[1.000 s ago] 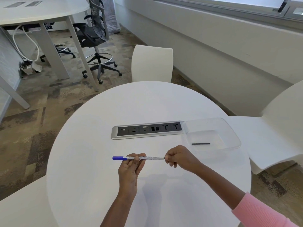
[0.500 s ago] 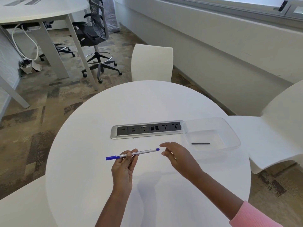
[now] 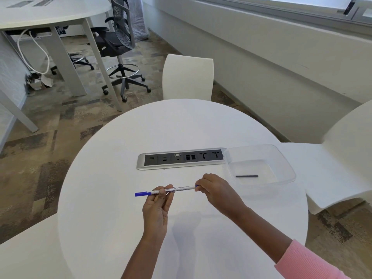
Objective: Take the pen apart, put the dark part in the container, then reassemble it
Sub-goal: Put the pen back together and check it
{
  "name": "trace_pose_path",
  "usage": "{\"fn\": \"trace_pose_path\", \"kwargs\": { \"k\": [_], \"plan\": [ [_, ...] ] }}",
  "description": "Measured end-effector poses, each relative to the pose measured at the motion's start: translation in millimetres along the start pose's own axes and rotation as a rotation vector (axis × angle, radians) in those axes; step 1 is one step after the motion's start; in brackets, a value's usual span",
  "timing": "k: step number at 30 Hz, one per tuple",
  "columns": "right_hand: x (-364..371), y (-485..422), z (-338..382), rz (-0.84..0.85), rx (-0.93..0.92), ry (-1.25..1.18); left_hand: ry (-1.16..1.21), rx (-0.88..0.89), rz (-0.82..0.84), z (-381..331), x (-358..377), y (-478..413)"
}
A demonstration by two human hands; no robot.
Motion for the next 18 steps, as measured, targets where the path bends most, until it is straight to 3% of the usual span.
{"fn": "trace_pose_path", "kwargs": {
  "k": [10,14,18],
  "plan": [
    [26.1,18.8,-36.1,0.442,0.654,-0.731,-0.152,0.020,0.087,4.1,7.0,-0.1],
    [21.2,18.6,-30.3,0.415,0.681,-0.985,-0.101,0.018,0.080,1.5,9.1,-0.2],
    [8.1,14.0,-31.7,0.231,0.606,-0.728,-0.050,0.025,0.039,0.3,7.6,1.0]
  ]
}}
Point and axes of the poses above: each hand's wrist, its own y-axis away from the middle knuckle, its own x-axis out of the palm, z = x × y, the point moved 8 cm from there along -y, towards the middle knuckle, and after that the axes turned 4 degrees about z, right-handed, at the moved point
